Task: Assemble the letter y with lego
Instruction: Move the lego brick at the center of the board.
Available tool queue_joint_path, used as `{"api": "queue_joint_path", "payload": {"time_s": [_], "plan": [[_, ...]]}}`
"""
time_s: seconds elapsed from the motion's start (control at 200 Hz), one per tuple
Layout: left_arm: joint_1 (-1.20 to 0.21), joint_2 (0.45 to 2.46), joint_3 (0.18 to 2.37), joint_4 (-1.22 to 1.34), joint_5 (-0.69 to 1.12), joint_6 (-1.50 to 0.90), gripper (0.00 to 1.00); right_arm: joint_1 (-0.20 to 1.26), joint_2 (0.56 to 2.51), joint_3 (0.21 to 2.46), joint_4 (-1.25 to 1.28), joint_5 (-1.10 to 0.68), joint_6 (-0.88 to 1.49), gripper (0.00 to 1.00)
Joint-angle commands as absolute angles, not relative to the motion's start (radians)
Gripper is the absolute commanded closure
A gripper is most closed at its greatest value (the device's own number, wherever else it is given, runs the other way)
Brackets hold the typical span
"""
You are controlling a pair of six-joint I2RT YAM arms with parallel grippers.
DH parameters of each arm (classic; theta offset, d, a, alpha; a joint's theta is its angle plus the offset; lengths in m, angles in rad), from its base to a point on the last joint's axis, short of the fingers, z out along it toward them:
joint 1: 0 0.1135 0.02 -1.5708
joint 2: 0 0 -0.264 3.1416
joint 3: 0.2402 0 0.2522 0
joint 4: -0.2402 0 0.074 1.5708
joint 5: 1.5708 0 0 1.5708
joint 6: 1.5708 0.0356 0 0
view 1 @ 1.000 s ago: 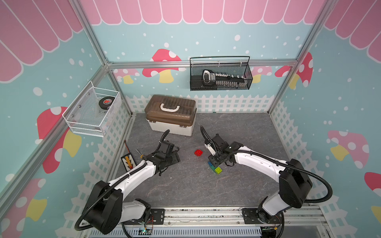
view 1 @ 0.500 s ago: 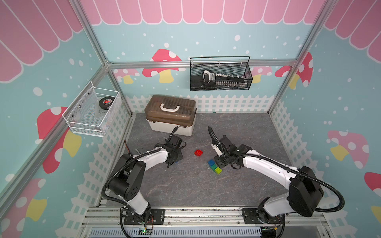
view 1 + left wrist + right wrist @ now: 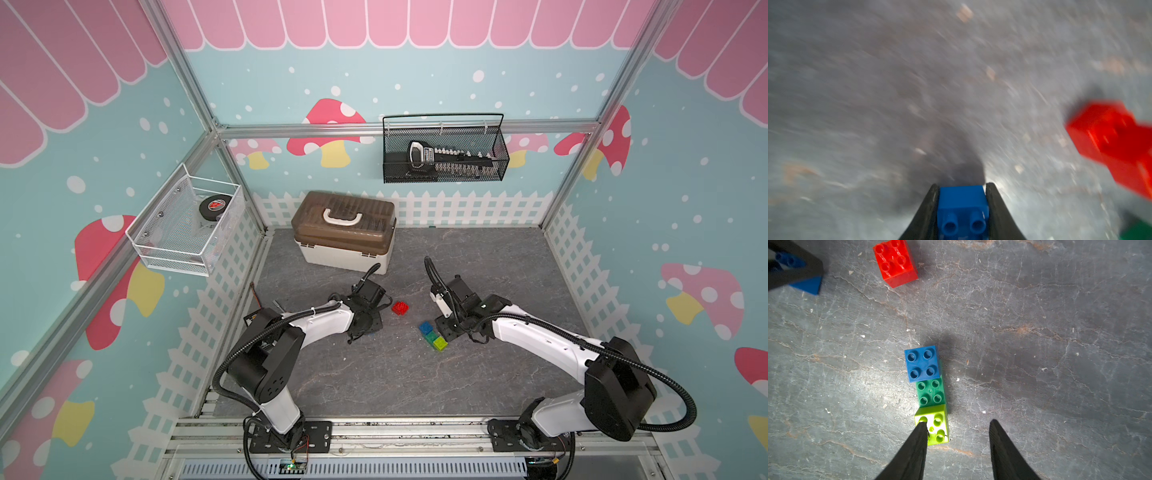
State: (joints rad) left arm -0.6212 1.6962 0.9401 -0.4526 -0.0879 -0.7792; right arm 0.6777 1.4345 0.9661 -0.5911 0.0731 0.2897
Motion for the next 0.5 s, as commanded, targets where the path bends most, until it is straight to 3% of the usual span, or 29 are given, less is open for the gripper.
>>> {"api": "queue_joint_path", "payload": {"time_s": [0.0,0.315,0.495], "plan": [[-0.699,1.689,0.950,-0.495,-0.036,-0.811,0.73,0.672,1.417,0.948,-0.574,0.049,0.299,0.51],[-0.816,1.710,0.970,-0.552,-0.002,-0.814,0.72,0.672,1.441,0.941,-0.566,0.030,0.287,0.51],[-0.819,1.706,0.983,-0.558,0.002,-0.800,0.48,0.672,1.460,0.944,-0.555,0.008,0.288,0.50]]}}
